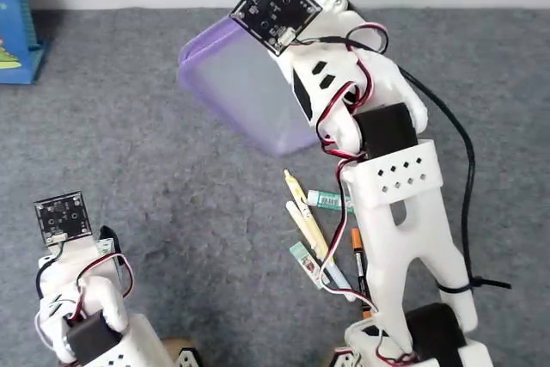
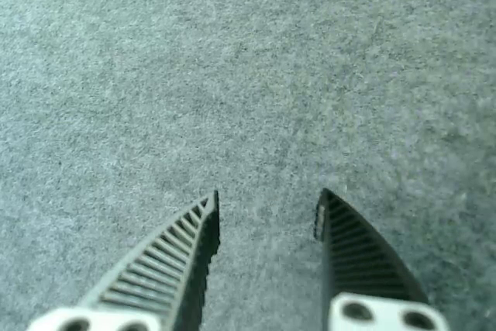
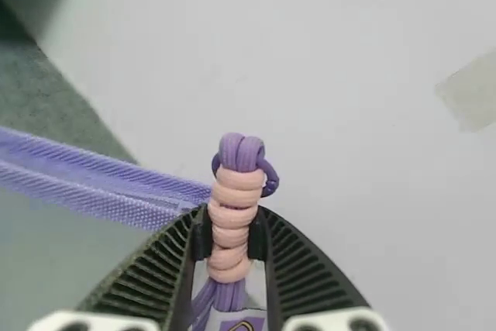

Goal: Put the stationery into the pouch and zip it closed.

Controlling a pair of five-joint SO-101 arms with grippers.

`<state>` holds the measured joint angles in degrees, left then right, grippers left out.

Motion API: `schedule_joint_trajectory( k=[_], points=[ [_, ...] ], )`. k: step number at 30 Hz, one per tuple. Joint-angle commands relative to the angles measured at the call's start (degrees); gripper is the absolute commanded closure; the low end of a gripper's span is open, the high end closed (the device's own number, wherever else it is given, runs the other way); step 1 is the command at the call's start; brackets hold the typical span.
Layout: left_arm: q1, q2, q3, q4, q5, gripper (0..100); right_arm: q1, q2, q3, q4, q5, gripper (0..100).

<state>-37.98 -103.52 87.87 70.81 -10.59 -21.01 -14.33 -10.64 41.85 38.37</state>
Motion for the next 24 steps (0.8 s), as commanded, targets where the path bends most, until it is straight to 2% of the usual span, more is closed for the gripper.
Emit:
schedule_joint_trajectory(
  k=[1, 9, 24],
  points=[
    [-0.3, -0.8, -1.5, -1.1, 0.0, 80, -0.9, -1.6, -4.0, -2.2, 0.2, 99.1],
    [-0.3, -0.8, -1.5, -0.6, 0.0, 80, -3.3, -0.6, -0.5, 0.7, 0.5, 99.1],
    [-0.2, -0.8, -1.5, -0.5, -0.1, 80, -18.7, 4.8, 0.2, 19.1, 0.2, 99.1]
  ],
)
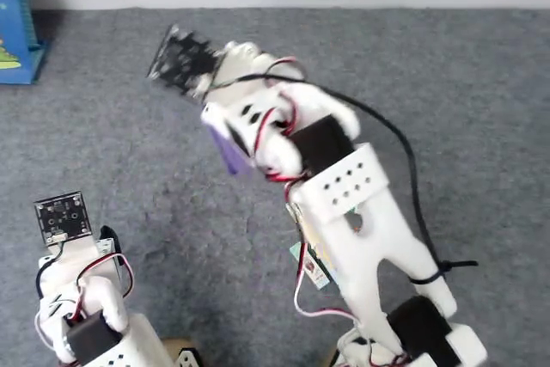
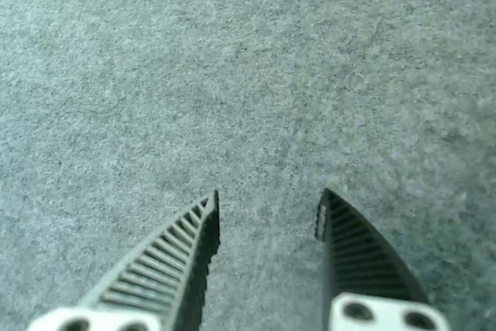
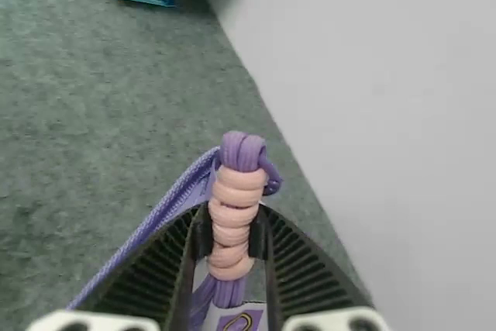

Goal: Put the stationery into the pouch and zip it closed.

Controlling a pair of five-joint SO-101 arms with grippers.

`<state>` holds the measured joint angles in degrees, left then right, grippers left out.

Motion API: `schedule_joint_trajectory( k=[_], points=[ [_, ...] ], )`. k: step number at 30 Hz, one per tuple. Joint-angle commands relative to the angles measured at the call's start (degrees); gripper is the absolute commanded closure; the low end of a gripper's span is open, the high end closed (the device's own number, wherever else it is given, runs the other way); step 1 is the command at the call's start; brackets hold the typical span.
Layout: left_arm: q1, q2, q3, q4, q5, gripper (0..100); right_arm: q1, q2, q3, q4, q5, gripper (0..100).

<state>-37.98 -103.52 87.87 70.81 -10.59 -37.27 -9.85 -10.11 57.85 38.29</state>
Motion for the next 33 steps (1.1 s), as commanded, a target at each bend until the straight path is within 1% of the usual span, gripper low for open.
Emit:
schedule_joint_trajectory(
  k=[1, 5, 10, 15, 19, 22, 25, 29, 33],
  points=[
    [-0.2, -0.8, -1.5, -0.5, -0.1, 80, -3.5, 0.2, -0.4, 4.6, 0.3, 99.1],
    [-0.3, -0.8, -1.9, -0.4, -0.1, 80, -6.4, 0.0, -0.4, 12.0, 0.3, 99.1],
    [-0.6, -0.8, -2.5, -0.4, -0.1, 79, -6.5, 0.0, -0.4, 22.7, 0.2, 99.1],
    [-3.9, -0.8, -4.5, 1.1, 0.0, 79, -5.6, 0.0, -0.4, 26.8, -0.4, 99.1],
    [-3.5, -0.9, -4.7, 1.5, 0.0, 79, -5.2, 0.0, -0.4, 26.9, -6.6, 99.1],
    [-1.3, -0.9, -4.8, 1.6, 0.0, 74, -5.2, 0.0, -0.4, 27.2, -10.0, 99.1],
    [0.9, -0.9, -5.8, 2.7, 0.0, 70, -5.2, 0.0, -0.4, 27.4, -15.1, 99.1],
    [2.5, -0.8, -10.6, 3.0, 0.0, 70, -5.2, -2.1, -0.3, 30.5, -21.9, 99.1],
    [3.5, -0.7, -18.3, 5.1, 0.1, 70, -3.9, -7.3, 1.4, 31.3, -24.4, 99.1]
  ],
)
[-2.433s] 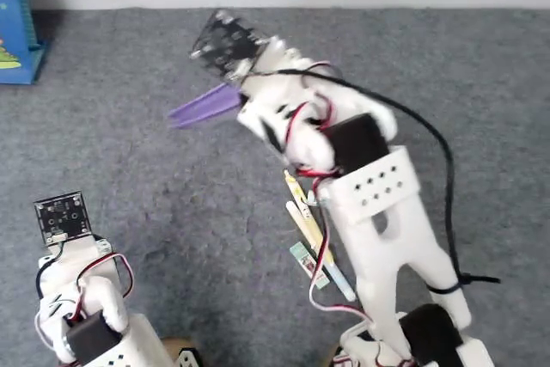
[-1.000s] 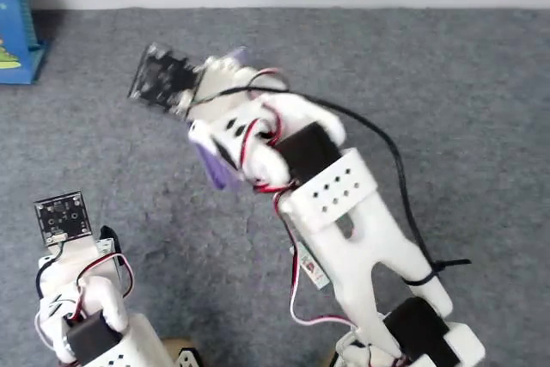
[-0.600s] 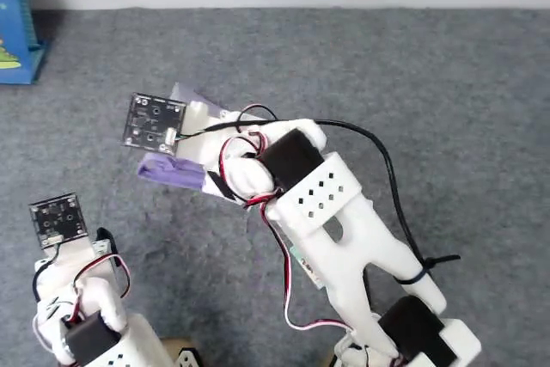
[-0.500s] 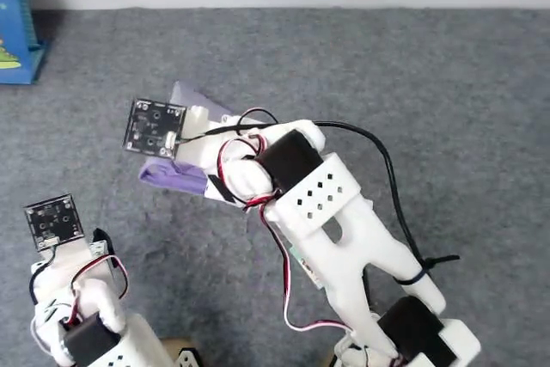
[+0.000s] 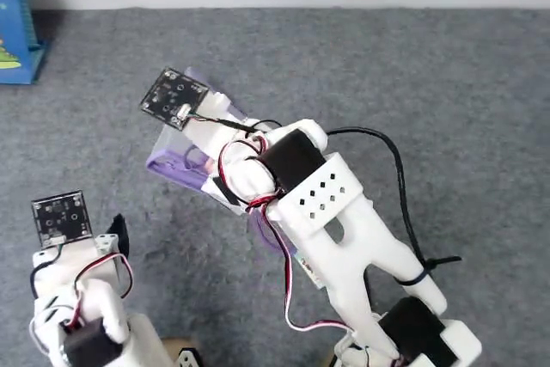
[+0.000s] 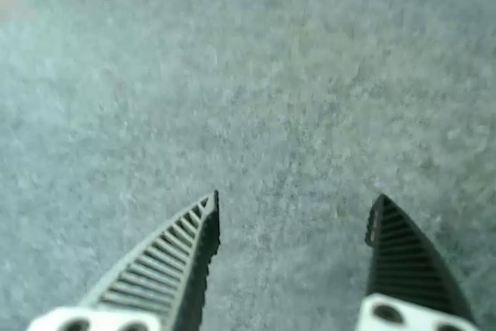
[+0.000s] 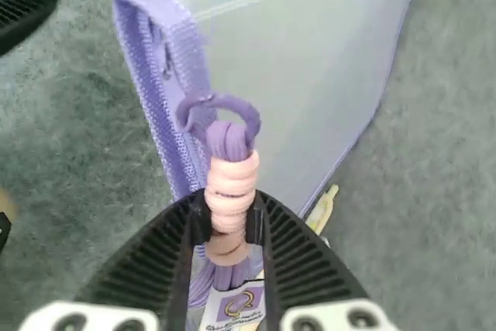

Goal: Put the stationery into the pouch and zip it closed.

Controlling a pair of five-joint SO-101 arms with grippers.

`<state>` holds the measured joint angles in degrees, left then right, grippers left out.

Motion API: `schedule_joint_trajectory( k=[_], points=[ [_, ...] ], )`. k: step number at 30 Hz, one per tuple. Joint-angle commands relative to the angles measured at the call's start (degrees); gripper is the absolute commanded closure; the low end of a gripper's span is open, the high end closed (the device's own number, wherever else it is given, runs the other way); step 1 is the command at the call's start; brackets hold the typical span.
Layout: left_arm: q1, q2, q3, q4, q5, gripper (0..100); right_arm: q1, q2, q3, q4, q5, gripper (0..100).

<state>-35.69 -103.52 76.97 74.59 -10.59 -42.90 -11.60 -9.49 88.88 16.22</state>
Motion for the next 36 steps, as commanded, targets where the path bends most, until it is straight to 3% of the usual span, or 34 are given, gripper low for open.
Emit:
schedule_joint_trajectory(
  k=[1, 8, 14, 20, 27, 36],
  points=[
    [2.8, -0.6, -9.5, 2.5, 0.1, 70, 1.7, -7.0, 2.5, -0.9, -3.1, 99.1],
    [11.3, 1.1, -15.3, 5.8, -0.1, 70, 1.9, -18.8, 23.7, -14.5, -3.7, 99.1],
    [18.2, 12.0, -19.1, 5.5, -0.3, 70, 1.7, -29.5, 38.4, -25.8, -3.6, 99.1],
    [23.7, 21.6, -30.0, 10.2, -0.2, 70, 1.7, -35.7, 46.2, -31.2, -3.7, 99.1],
    [31.7, 23.6, -41.2, 18.9, 0.6, 70, 1.6, -36.9, 49.1, -33.9, -4.1, 99.1],
    [34.6, 23.7, -28.5, 4.7, 5.4, 70, 1.5, -37.0, 49.2, -33.5, -4.2, 99.1]
  ],
)
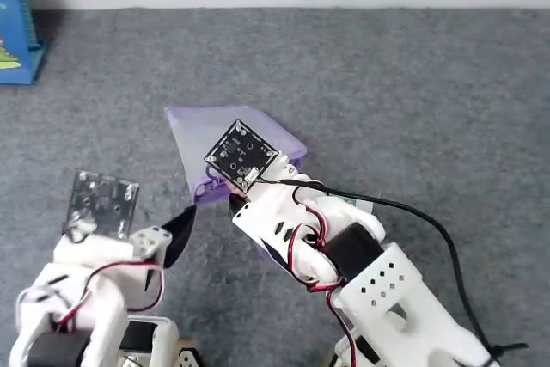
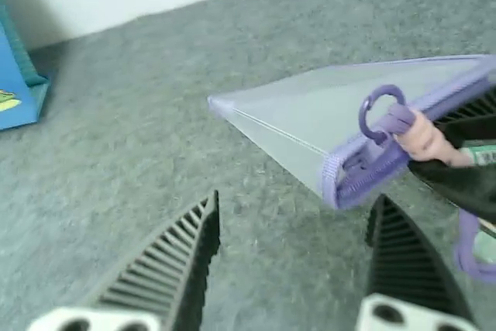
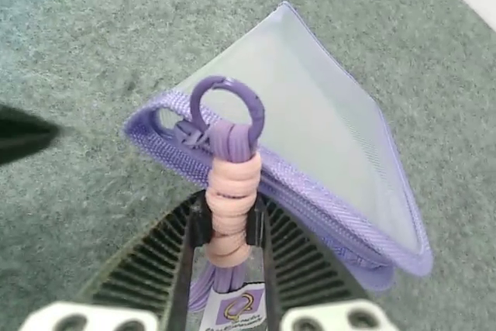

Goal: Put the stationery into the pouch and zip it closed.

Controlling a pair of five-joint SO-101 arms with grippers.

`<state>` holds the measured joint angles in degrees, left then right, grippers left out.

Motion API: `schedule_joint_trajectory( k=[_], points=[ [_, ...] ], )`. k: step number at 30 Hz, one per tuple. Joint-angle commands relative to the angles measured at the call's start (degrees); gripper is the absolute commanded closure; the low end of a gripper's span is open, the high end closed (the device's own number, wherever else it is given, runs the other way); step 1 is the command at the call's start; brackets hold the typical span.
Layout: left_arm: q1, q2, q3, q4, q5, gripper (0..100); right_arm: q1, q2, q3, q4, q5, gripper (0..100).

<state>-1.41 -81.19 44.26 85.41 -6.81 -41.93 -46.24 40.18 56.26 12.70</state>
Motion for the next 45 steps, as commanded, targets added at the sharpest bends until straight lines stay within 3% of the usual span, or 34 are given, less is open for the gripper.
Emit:
schedule_joint_trajectory(
  k=[1, 15, 22, 25, 34, 40, 45],
  points=[
    [0.4, 1.4, 6.1, -8.0, 1.8, 70, 0.6, -2.3, -0.4, -0.9, -0.7, 99.1],
    [0.2, 1.3, 19.6, -21.9, 2.8, 70, 0.6, -2.3, -0.4, -0.8, -0.7, 99.1],
    [0.1, 1.0, 23.2, -24.4, 4.0, 70, 0.6, -2.3, -0.4, -0.8, -0.7, 99.1],
    [0.1, 1.0, 23.4, -24.4, 3.9, 74, 0.6, -2.3, -0.4, -0.7, -0.6, 99.1],
    [0.0, 1.0, 25.5, -29.5, 4.0, 99, 1.0, -2.4, -0.4, 0.5, -0.3, 99.1],
    [-4.2, 1.0, 25.5, -29.5, 4.2, 99, 1.3, -2.4, -0.4, 1.7, 0.0, 99.1],
    [-6.2, 1.0, 25.5, -29.5, 4.2, 99, 7.3, -2.4, -0.4, 1.4, 2.2, 99.1]
  ],
)
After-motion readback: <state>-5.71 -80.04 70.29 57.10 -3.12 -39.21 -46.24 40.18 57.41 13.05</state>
